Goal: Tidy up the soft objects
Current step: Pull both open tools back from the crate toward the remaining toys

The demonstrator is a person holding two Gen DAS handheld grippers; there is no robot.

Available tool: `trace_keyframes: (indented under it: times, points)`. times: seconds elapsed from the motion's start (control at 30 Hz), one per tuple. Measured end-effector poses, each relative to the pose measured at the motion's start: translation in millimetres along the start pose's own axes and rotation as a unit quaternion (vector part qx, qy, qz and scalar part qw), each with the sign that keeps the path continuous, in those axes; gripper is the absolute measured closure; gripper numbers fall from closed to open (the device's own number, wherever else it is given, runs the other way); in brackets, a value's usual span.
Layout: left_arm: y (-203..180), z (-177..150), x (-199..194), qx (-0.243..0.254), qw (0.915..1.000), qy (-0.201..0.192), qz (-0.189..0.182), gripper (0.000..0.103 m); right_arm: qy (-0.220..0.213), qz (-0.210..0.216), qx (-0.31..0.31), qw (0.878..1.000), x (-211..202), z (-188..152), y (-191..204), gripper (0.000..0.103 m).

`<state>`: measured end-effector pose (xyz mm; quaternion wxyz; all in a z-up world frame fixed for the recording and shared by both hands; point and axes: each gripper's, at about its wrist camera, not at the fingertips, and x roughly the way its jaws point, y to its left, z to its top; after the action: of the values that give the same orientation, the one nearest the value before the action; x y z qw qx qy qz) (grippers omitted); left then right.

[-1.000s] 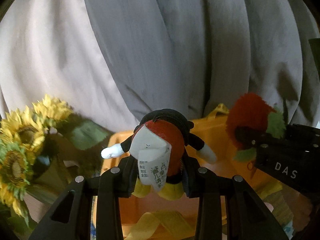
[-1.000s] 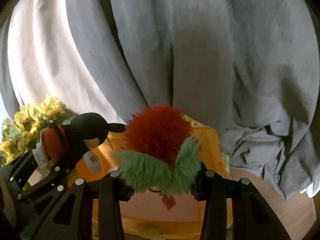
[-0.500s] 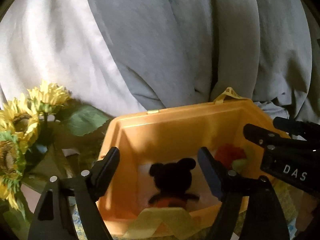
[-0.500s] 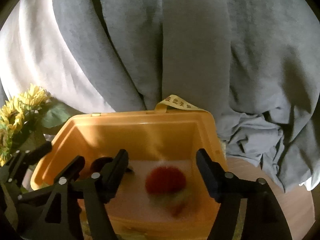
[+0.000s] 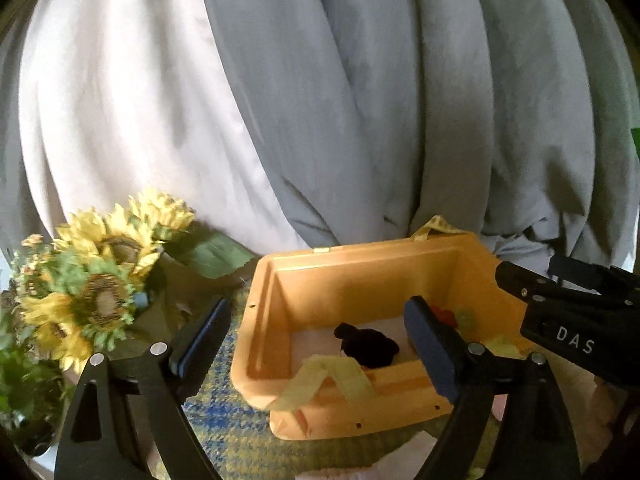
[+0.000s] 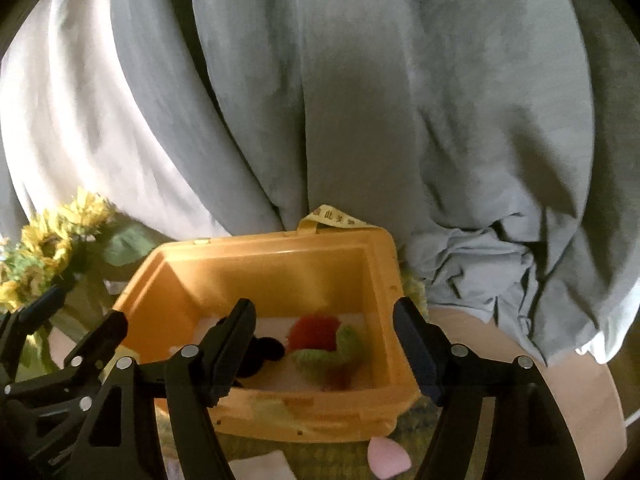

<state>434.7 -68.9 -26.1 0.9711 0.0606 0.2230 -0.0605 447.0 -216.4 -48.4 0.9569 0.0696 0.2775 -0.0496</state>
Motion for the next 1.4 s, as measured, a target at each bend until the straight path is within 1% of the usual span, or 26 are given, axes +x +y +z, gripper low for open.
trace_keyframes:
  times: [0.1,0.23,0.43,0.77,0.9,1.0,1.1,1.27,1.4]
  points:
    - [0,-3,-21,-0.004,1.0,-0.008,-0.003,0.014,-0.011,0.003,0.007,1.0,-20,-4,-2,0.031]
    - [-1,-10,-49,-0.011,0.9998,-0.014,-0.005,0.014,-0.023,0.005,0.01,1.0,-47,-12,-3,0.028]
    - [-4,-21,-77,-0.017,0.9998,-0.009,-0.005,0.014,-0.031,0.0,0.009,0.999,-80,-30,-8,0.028]
    - [-8,-38,-113,-0.006,0.9998,-0.016,0.012,0.014,-0.034,-0.017,0.014,0.999,-112,-49,-17,0.028]
    - [-11,-47,-126,-0.006,0.9999,-0.014,0.005,0.014,-0.04,-0.027,0.01,0.999,-126,-59,-19,0.028]
    - [-17,-53,-135,-0.001,0.9999,-0.014,0.0,0.014,-0.04,-0.026,0.007,0.999,-135,-66,-22,0.028]
    - [-24,-61,-145,0.004,0.9999,-0.015,0.006,0.014,-0.036,-0.025,0.001,0.999,-143,-73,-28,0.028]
    - [-32,-74,-161,-0.009,0.9999,-0.008,0.012,0.014,-0.029,-0.019,-0.006,0.999,-152,-81,-36,0.028]
    - [-39,-85,-169,-0.021,0.9996,0.005,0.018,0.014,-0.029,-0.009,-0.011,0.999,-159,-90,-43,0.028]
